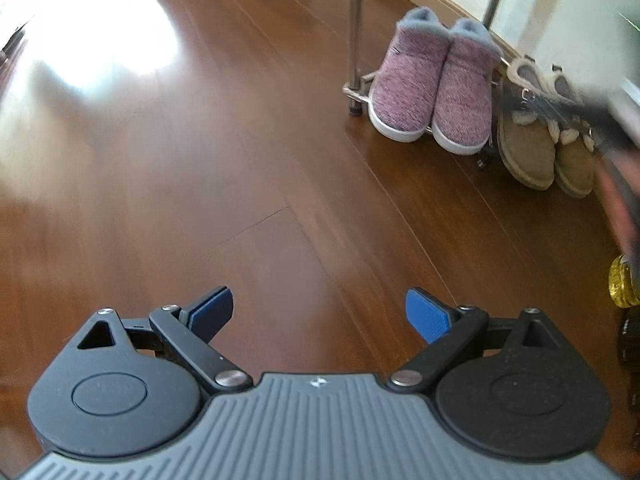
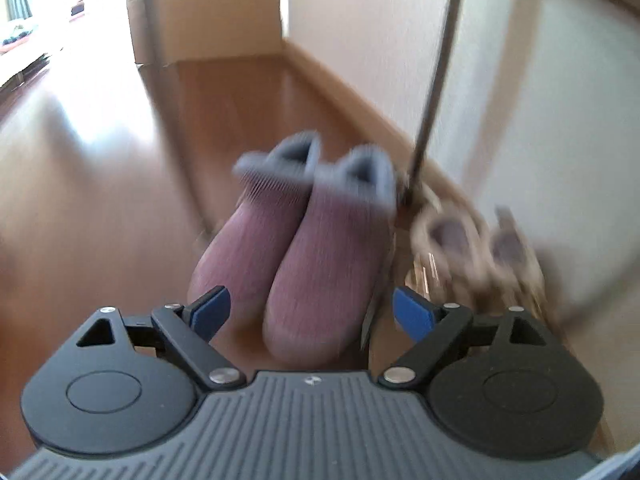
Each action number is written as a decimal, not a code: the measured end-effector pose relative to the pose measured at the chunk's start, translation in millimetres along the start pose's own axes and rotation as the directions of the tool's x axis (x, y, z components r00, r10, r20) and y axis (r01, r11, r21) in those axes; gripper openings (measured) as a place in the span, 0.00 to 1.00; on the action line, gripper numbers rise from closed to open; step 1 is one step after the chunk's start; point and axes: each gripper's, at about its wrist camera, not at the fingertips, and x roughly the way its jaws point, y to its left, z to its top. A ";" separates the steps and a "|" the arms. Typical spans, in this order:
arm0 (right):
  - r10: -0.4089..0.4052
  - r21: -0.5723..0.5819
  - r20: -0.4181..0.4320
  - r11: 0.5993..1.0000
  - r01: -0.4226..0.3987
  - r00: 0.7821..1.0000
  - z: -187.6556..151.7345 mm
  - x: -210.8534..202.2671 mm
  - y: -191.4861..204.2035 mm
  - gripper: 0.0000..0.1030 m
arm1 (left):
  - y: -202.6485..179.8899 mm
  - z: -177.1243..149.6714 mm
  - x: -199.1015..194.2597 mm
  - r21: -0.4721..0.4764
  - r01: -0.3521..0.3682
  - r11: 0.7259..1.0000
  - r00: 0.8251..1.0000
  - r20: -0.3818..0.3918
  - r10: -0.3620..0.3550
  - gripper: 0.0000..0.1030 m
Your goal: Organize scattered shoes
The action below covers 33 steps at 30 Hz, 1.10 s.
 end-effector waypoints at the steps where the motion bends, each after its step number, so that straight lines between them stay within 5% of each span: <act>1: 0.009 -0.003 -0.011 1.000 -0.010 1.000 -8.7 -43.7 3.8 0.86 | 3.3 3.9 -15.2 0.005 -0.012 1.000 1.000 0.009 0.011 0.92; 6: -0.023 0.053 -0.010 0.998 0.023 1.000 1.5 -210.0 11.3 0.94 | 15.6 22.0 -131.9 0.017 -0.052 0.998 0.993 0.105 0.050 0.92; 10: -0.065 0.092 0.139 0.994 0.053 0.988 52.6 -345.8 14.1 0.99 | 15.3 28.6 -245.4 -0.017 -0.054 0.998 0.981 0.185 0.056 0.93; 13: -0.102 0.056 0.334 0.995 0.088 0.937 97.1 -444.9 20.3 0.99 | 13.4 24.3 -331.4 -0.041 -0.074 0.996 0.966 0.245 0.081 0.97; 17: -0.140 0.088 0.460 0.990 0.112 0.877 123.8 -537.5 21.4 0.99 | 13.1 5.2 -416.3 -0.113 -0.173 0.978 0.932 0.303 0.199 0.97; 20: -0.130 0.062 0.498 0.992 0.114 0.858 129.2 -598.2 19.3 0.99 | 20.7 -26.5 -471.0 -0.188 -0.188 0.964 0.910 0.335 0.243 0.98; 23: -0.093 0.028 0.539 0.995 0.093 0.837 117.7 -658.2 11.8 0.99 | 23.8 -56.7 -517.6 -0.195 -0.115 0.974 0.928 0.329 0.175 0.98; 26: -0.113 0.055 0.510 0.994 0.099 0.853 102.8 -713.0 11.1 0.99 | 25.5 -71.0 -557.1 -0.182 -0.015 0.983 0.947 0.312 0.073 0.98; 28: -0.152 0.104 0.486 0.988 0.115 0.861 91.1 -749.7 11.1 0.99 | 28.4 -82.1 -592.6 -0.149 0.043 0.988 0.938 0.346 0.011 0.99; 33: -0.279 0.286 0.478 0.946 0.153 0.833 45.8 -814.3 27.7 0.99 | 32.6 -98.3 -622.4 -0.030 0.047 0.998 0.925 0.379 -0.032 0.99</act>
